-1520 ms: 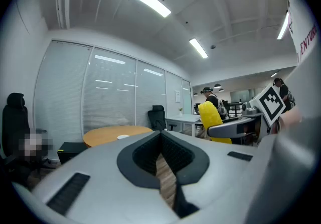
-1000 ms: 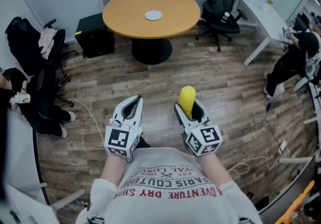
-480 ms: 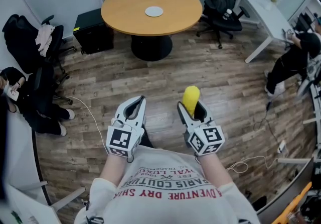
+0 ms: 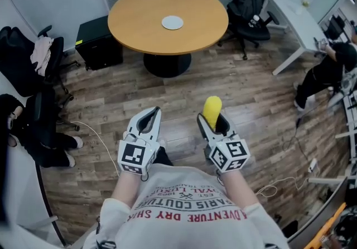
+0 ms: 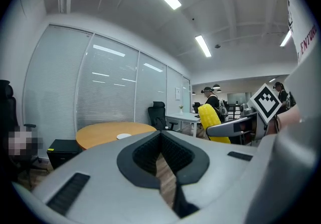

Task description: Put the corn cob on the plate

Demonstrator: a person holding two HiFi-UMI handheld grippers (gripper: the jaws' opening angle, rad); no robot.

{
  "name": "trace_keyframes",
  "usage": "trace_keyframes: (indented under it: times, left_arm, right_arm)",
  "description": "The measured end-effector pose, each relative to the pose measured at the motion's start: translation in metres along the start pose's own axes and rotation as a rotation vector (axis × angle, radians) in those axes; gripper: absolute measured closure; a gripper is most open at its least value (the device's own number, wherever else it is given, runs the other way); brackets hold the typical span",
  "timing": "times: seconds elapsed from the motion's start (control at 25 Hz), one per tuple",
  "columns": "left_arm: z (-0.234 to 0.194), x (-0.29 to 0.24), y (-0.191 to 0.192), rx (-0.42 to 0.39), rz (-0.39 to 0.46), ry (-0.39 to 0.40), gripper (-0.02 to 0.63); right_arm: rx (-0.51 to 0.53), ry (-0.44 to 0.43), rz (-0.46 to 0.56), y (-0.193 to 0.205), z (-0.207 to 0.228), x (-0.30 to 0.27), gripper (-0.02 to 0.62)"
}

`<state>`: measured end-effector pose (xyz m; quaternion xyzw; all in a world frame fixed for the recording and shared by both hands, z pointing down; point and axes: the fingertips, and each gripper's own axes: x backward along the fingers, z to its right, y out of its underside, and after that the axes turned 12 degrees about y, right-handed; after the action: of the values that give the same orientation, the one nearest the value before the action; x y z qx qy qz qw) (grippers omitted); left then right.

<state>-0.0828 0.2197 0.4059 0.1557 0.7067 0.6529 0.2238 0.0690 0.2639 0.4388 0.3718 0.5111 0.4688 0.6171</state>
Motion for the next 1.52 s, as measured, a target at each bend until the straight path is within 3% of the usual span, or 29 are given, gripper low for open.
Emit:
trace_keyframes:
  times: [0.44,0.8,1.04,1.52]
  left_arm:
    - [-0.169,-0.054,-0.022,-0.024,0.009,0.010,0.572]
    - [-0.233,-0.087,-0.013,0.012,-0.013,-0.015,0.572]
    - [-0.269,-0.129,-0.005,0.028,-0.024,-0.085,0.572]
    - [-0.337,-0.288,-0.026,0.040,-0.015,-0.212,0.572]
  right_arm:
    - [0.006,0.031,0.021,-0.043,-0.034,-0.156,0.328]
    - [0.023,-0.021,-0.034,-0.051,-0.045,-0.243,0.330]
    - [0.025,-0.074,-0.061,-0.057,-0.022,-0.306,0.330]
    - [0.104,-0.193,-0.070,-0.130,0.067,-0.457,0.330]
